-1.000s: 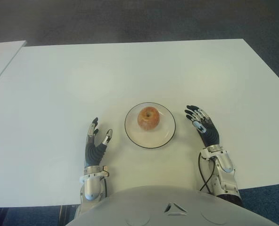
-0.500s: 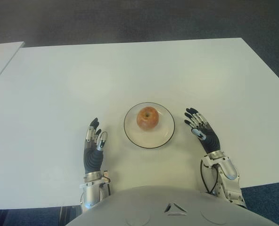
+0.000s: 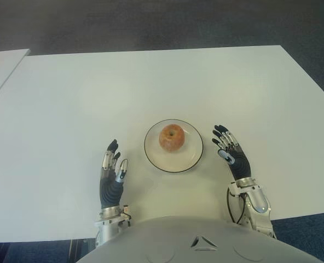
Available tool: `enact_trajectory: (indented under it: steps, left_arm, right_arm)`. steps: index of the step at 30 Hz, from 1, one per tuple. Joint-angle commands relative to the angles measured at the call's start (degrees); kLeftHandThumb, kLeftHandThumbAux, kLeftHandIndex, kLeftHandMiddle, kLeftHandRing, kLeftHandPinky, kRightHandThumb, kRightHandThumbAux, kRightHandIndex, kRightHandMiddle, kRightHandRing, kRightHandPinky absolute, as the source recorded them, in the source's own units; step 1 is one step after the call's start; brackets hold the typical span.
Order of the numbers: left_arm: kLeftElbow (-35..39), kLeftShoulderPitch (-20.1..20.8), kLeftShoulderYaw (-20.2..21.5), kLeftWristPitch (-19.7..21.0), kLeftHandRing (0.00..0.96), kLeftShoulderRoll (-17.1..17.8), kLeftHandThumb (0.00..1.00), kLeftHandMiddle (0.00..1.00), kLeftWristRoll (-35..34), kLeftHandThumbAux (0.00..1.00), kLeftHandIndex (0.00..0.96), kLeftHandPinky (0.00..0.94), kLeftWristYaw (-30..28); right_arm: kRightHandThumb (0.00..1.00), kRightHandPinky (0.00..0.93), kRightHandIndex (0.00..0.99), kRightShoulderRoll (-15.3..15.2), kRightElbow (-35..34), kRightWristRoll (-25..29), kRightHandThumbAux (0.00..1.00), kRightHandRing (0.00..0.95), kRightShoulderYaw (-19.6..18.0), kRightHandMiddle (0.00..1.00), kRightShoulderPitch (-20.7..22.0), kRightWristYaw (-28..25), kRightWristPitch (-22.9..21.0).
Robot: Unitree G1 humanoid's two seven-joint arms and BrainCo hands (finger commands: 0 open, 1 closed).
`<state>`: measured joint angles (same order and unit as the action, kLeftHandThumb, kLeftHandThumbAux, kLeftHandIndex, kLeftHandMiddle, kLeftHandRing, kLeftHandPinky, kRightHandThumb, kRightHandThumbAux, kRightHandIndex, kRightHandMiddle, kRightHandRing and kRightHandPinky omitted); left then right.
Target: Put the apples into the plate.
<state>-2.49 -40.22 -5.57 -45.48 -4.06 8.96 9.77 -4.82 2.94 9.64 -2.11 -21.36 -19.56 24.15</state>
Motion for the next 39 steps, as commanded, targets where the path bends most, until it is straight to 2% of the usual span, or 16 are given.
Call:
enact_trajectory:
  steps: [1,9,15,19,22,25,28,31,35,39]
  left_arm:
    - [-1.93,-0.26,-0.14,-2.06,0.0,-0.03,0.027,0.0,0.76,0.405,0.0,0.0,0.16]
    - [-1.95,-0.46,-1.28,-2.57,0.0,0.39,0.001,0.0,-0.26,0.416,0.0,0.0,-1.33]
    - [-0.35,-1.07,-2.57,0.02,0.0,0.59,0.002,0.0,-2.3,0.432,0.0,0.0,-2.75]
    - [-1.73,-0.27,-0.98,1.71,0.0,2.05,0.034,0.0,-5.94,0.504,0.0,0.0,-4.24]
    - [-3.7,0.84,-0.66,2.18,0.0,1.75,0.059,0.0,-8.74,0.571,0.0,0.0,-5.3]
    - [-4.14,0.91,-0.53,2.13,0.0,1.56,0.075,0.0,-10.6,0.608,0.0,0.0,-6.26]
    - [-4.48,1.04,-0.07,1.7,0.0,0.56,0.101,0.0,-9.54,0.641,0.0,0.0,-5.45]
    - [-4.8,1.3,0.23,1.3,0.0,0.31,0.119,0.0,-8.62,0.655,0.0,0.0,-5.33]
    - [-5.86,1.91,0.07,-0.49,0.0,0.13,0.131,0.0,-9.59,0.674,0.0,0.0,-6.24]
    - [-6.66,2.01,-0.08,-0.45,0.0,0.16,0.142,0.0,-11.3,0.687,0.0,0.0,-7.34]
  right_arm:
    - [0.092,0.0,0.0,0.23,-0.07,-0.99,0.539,0.0,0.48,0.0,-0.41,1.21,-0.76]
    - [0.066,0.0,0.0,0.39,-1.38,-0.05,0.624,0.0,0.92,0.0,-0.63,2.22,-2.99]
    - [0.099,0.0,0.0,0.56,-0.52,0.28,0.667,0.0,1.14,0.0,-0.06,2.01,-2.09]
    - [0.131,0.0,0.0,0.28,0.2,0.41,0.657,0.0,1.05,0.0,0.4,1.43,-1.29]
    - [0.146,0.0,0.0,-0.2,0.77,0.92,0.655,0.0,0.83,0.0,0.92,0.63,-1.41]
    - [0.154,0.0,0.0,-0.41,0.89,1.2,0.662,0.0,0.75,0.0,1.04,0.19,-1.48]
    - [0.158,0.0,0.0,-0.59,0.98,2.57,0.679,0.0,0.6,0.0,1.18,-0.83,-1.83]
    - [0.16,0.0,0.0,-0.54,0.88,3.13,0.694,0.0,0.49,0.0,1.29,-1.05,-2.0]
    - [0.165,0.0,0.0,-0.39,0.99,3.36,0.702,0.0,0.2,0.0,1.54,-0.71,-2.39]
    - [0.174,0.0,0.0,-0.28,1.36,3.46,0.707,0.0,0.03,0.0,1.78,-0.39,-2.7]
